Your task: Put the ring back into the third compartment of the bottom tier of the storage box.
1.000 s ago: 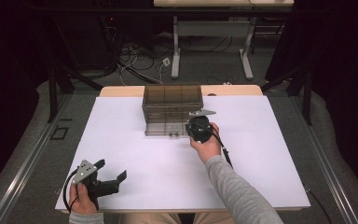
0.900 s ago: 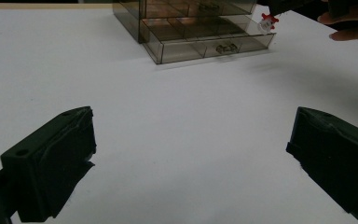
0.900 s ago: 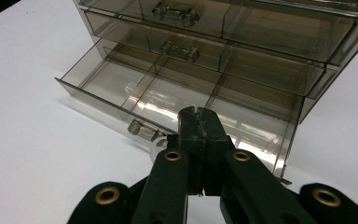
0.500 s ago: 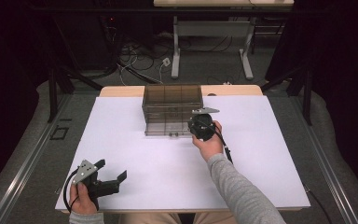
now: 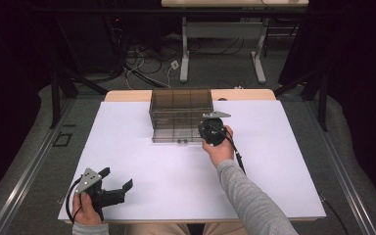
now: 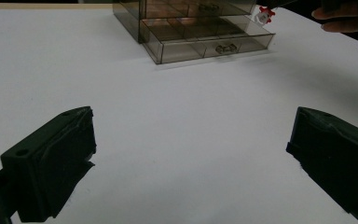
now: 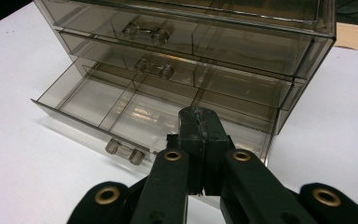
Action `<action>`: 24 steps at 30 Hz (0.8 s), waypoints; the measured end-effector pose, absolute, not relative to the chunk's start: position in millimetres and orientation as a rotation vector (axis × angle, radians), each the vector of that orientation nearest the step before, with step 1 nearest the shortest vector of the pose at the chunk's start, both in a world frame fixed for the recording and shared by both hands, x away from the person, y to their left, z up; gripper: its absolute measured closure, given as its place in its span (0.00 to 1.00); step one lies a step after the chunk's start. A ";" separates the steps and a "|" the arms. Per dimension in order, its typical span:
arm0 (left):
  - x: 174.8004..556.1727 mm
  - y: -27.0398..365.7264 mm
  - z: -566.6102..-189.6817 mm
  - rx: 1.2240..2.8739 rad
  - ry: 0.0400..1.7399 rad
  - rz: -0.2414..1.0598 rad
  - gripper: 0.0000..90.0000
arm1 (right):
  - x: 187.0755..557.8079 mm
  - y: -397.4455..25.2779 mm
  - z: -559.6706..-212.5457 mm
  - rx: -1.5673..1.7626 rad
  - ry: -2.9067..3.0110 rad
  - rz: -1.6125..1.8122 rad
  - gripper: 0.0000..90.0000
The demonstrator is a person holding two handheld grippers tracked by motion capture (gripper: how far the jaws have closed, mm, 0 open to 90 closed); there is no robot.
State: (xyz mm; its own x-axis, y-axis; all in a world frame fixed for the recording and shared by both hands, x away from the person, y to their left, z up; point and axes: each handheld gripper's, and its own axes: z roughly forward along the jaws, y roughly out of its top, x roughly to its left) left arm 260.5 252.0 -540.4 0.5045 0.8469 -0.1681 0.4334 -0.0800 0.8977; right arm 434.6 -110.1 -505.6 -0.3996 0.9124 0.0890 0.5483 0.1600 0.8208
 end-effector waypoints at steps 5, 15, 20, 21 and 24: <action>260.9 251.6 -540.6 1.703 1.097 0.493 0.01 | 438.7 -113.0 -507.1 1.415 1.979 1.148 1.00; 261.7 251.9 -540.8 1.702 1.096 0.491 0.01 | 444.8 -120.8 -508.3 1.456 1.939 1.150 1.00; 261.6 251.8 -540.8 1.703 1.098 0.488 0.01 | 446.3 -121.8 -508.2 1.473 1.927 1.157 1.00; 261.6 251.8 -540.8 1.703 1.098 0.488 0.01 | 446.6 -121.7 -508.2 1.473 1.928 1.157 1.00; 261.6 251.7 -540.9 1.701 1.098 0.487 0.01 | 447.3 -120.7 -508.7 1.478 1.920 1.160 1.00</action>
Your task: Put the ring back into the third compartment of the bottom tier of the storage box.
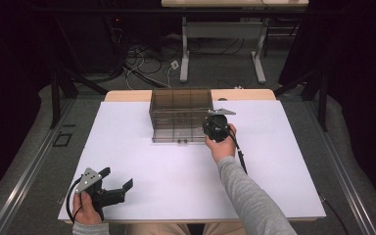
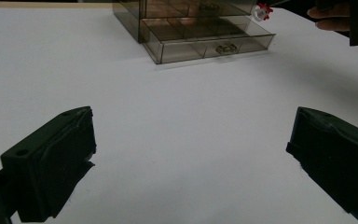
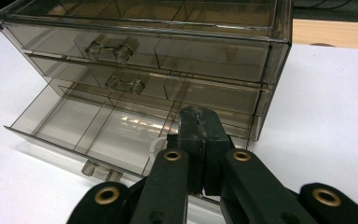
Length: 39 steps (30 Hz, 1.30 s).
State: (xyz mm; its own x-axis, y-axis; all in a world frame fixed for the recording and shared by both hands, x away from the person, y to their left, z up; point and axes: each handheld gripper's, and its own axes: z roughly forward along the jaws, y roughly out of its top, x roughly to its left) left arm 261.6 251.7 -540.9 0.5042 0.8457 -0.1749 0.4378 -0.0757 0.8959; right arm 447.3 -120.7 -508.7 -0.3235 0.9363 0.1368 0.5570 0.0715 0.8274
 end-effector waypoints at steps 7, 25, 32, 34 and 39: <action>261.8 251.8 -541.5 1.703 1.101 0.483 0.01 | 449.6 -121.4 -510.7 1.494 1.912 1.168 1.00; 262.2 252.8 -541.6 1.702 1.102 0.480 0.01 | 453.9 -122.2 -515.8 1.521 1.905 1.154 1.00; 262.3 252.9 -541.6 1.702 1.101 0.480 0.01 | 455.3 -123.0 -517.1 1.525 1.907 1.150 1.00; 262.5 252.9 -541.6 1.704 1.098 0.481 0.01 | 455.3 -122.6 -517.9 1.526 1.912 1.147 1.00; 262.6 252.9 -541.6 1.709 1.099 0.480 0.01 | 455.2 -122.0 -518.0 1.525 1.913 1.149 0.99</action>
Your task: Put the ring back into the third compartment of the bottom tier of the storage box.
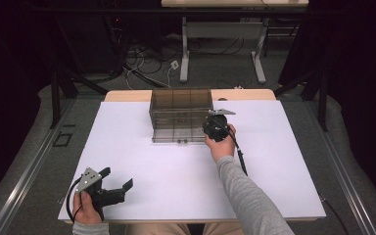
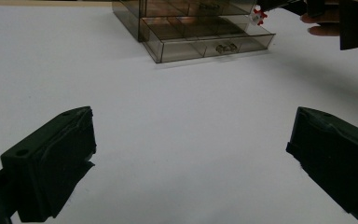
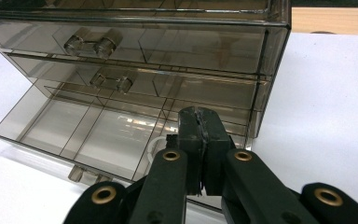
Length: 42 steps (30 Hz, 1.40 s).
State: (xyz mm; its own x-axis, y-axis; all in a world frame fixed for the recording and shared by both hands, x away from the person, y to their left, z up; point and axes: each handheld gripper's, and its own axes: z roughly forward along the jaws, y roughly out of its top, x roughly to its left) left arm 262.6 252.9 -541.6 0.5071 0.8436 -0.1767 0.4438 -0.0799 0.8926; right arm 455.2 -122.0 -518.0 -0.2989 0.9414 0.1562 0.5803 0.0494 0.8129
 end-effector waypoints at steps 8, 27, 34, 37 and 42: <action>262.4 252.5 -541.7 1.705 1.101 0.482 0.01 | 455.5 -123.5 -517.7 1.516 1.914 1.147 0.88; 262.0 250.4 -541.7 1.709 1.099 0.480 0.01 | 450.5 -120.5 -514.4 1.499 1.961 1.154 0.68; 263.0 249.9 -542.0 1.718 1.094 0.480 0.01 | 447.2 -119.7 -510.6 1.486 1.978 1.153 0.59; 263.4 249.3 -542.3 1.721 1.096 0.478 0.01 | 446.4 -120.5 -509.4 1.464 1.981 1.142 0.53; 263.3 248.2 -542.7 1.727 1.094 0.480 0.01 | 444.7 -119.2 -508.7 1.476 1.987 1.150 0.38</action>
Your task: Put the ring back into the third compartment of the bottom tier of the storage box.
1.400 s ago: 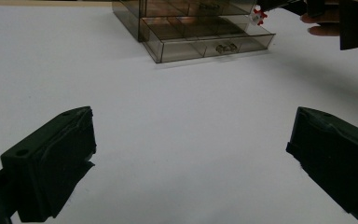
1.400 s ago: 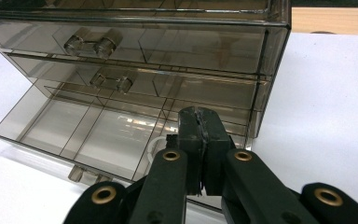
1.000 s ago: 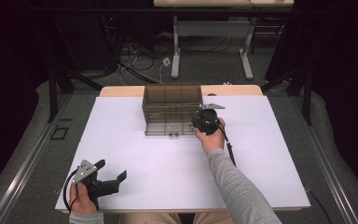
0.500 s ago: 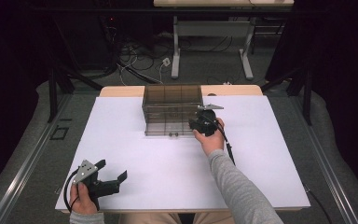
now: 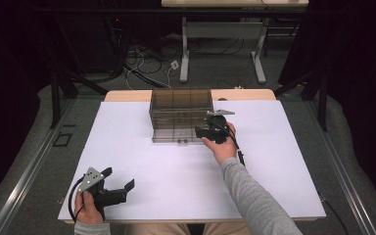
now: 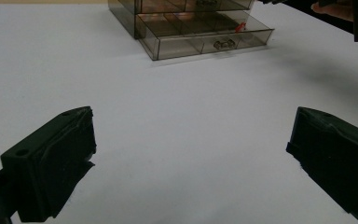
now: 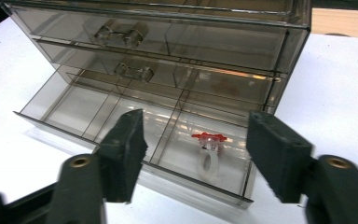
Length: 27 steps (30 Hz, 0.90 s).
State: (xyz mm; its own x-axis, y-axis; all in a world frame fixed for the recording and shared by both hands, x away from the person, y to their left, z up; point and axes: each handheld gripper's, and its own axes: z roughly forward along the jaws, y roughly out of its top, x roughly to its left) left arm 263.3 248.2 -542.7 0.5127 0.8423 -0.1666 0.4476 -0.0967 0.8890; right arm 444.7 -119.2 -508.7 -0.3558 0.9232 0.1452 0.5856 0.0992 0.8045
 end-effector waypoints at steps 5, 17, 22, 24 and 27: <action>263.5 247.4 -542.8 1.718 1.101 0.480 0.01 | 442.9 -118.1 -506.7 1.474 1.992 1.197 0.35; 262.6 248.1 -542.0 1.728 1.091 0.481 0.01 | 429.3 -108.4 -498.9 1.458 1.955 1.207 0.18; 262.8 246.7 -541.7 1.739 1.083 0.483 0.01 | 423.1 -110.5 -491.9 1.444 1.949 1.229 0.15; 262.8 247.1 -541.4 1.746 1.079 0.486 0.01 | 421.3 -112.0 -490.1 1.436 1.951 1.226 0.08; 262.8 247.5 -541.3 1.747 1.077 0.488 0.01 | 418.8 -114.6 -486.7 1.439 1.958 1.264 0.00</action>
State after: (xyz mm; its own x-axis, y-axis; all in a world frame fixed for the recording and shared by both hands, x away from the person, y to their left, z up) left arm 262.8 247.5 -541.3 0.5247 0.8383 -0.1479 0.4410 -0.1191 0.8896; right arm 418.8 -114.6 -486.7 -0.3905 0.9017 0.1857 0.5404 0.0612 0.8392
